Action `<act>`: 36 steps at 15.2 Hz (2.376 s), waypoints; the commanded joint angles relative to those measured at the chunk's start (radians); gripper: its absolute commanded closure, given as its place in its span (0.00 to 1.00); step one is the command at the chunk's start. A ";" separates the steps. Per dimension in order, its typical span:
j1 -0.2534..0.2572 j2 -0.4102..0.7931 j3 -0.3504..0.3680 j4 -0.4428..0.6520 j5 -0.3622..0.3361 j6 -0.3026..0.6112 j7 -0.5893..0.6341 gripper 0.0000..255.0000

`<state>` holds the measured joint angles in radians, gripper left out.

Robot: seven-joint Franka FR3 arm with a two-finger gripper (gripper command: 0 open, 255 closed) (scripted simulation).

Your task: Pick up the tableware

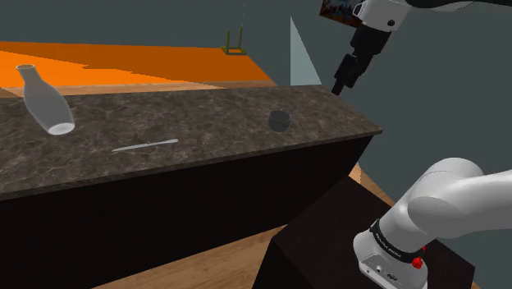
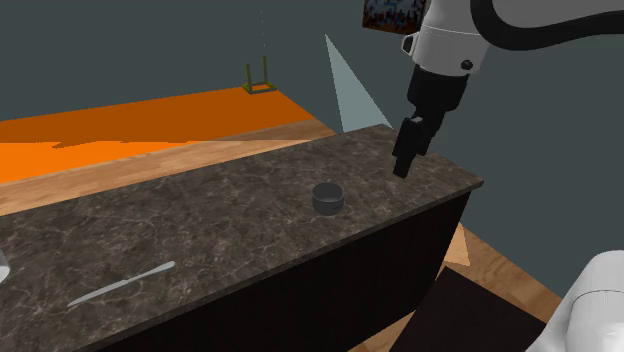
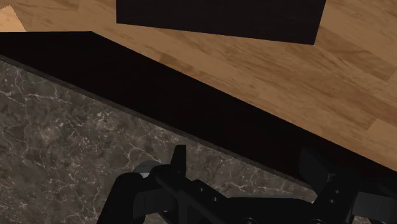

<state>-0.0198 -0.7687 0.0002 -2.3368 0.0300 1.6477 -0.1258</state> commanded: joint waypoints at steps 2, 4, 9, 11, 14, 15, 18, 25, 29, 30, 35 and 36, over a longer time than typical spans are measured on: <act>-0.003 0.022 -0.010 -0.008 -0.004 0.030 -0.012 0.00; -0.008 0.070 -0.031 -0.020 -0.012 0.091 -0.037 0.00; -0.018 0.210 -0.083 -0.026 -0.022 0.237 -0.099 0.00; -0.021 0.273 -0.103 -0.018 -0.021 0.292 -0.125 0.00; -0.023 0.373 -0.132 0.004 -0.014 0.370 -0.166 0.00; -0.023 0.408 -0.141 0.014 -0.010 0.394 -0.180 0.00; -0.024 0.516 -0.168 0.053 0.009 0.461 -0.224 0.00; -0.034 0.781 -0.212 0.192 0.090 0.576 -0.341 0.00; -0.053 0.938 -0.219 0.302 0.149 0.613 -0.407 0.00; -0.060 0.977 -0.219 0.333 0.164 0.618 -0.423 0.00; -0.099 1.161 -0.206 0.494 0.222 0.629 -0.482 0.00; -0.100 1.168 -0.204 0.491 0.225 0.640 -0.485 0.00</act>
<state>-0.1157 0.3785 -0.2061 -1.8660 0.2494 2.2872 -0.6057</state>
